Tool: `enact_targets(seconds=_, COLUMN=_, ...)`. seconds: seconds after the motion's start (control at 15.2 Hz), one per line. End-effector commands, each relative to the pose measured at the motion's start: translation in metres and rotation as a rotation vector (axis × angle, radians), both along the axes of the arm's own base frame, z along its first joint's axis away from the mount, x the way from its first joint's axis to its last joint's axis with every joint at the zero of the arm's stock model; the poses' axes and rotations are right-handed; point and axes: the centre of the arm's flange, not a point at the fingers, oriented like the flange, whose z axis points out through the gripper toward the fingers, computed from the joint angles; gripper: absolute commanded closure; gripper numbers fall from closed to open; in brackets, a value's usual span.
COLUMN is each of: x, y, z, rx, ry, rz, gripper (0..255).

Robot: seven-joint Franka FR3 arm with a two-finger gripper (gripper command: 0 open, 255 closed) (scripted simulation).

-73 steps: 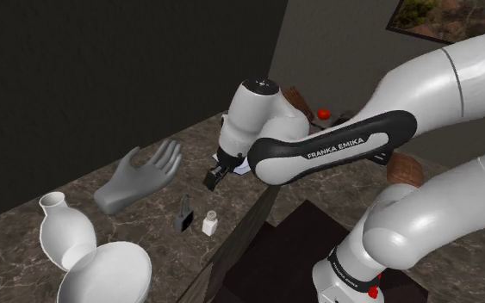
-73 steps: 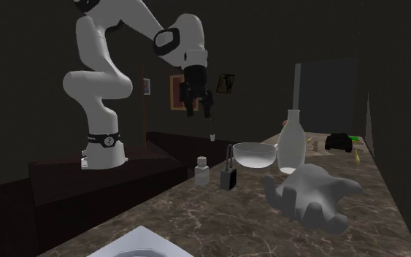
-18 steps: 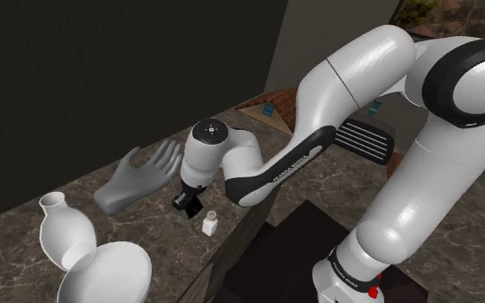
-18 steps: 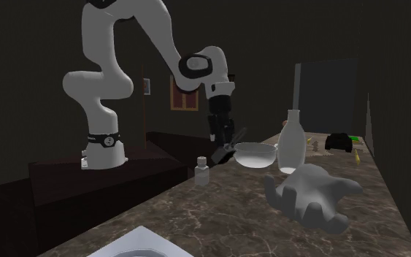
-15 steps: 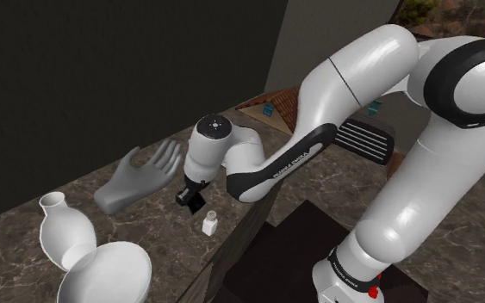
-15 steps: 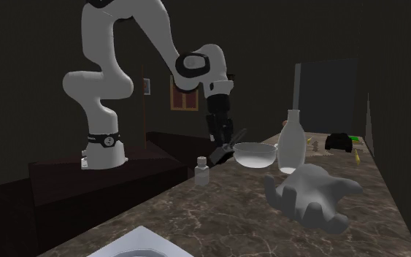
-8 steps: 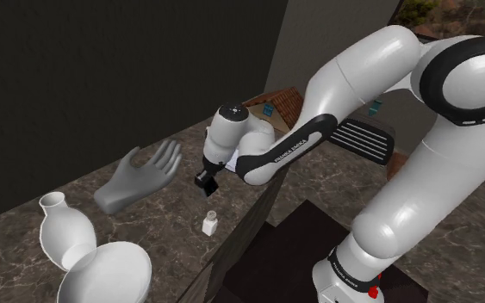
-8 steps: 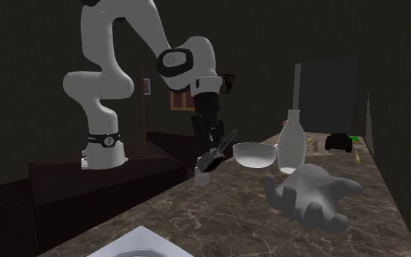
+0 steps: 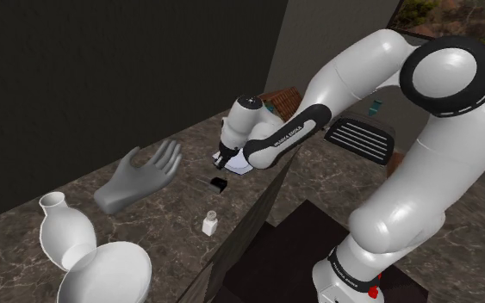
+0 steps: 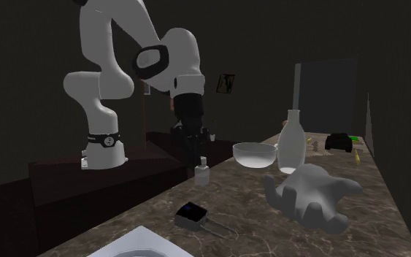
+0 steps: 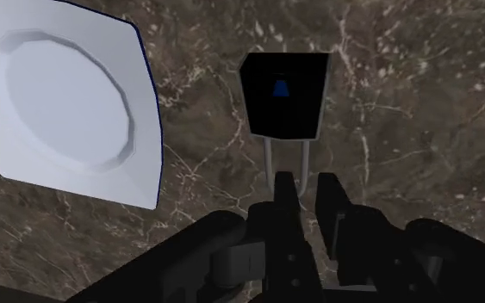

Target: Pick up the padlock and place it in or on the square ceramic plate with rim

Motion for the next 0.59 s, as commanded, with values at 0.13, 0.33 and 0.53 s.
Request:
enact_targets(seconds=0.13, x=0.019, y=-0.052, z=-0.001, rx=0.000, ry=0.000, rz=0.002, gripper=255)
enact_targets(seconds=0.33, x=0.024, y=-0.038, z=-0.011, rx=0.018, ry=0.027, rz=0.010, gripper=0)
enact_targets(seconds=0.53, x=0.051, y=-0.038, z=-0.044, rx=0.070, ry=0.110, rz=0.043, gripper=0)
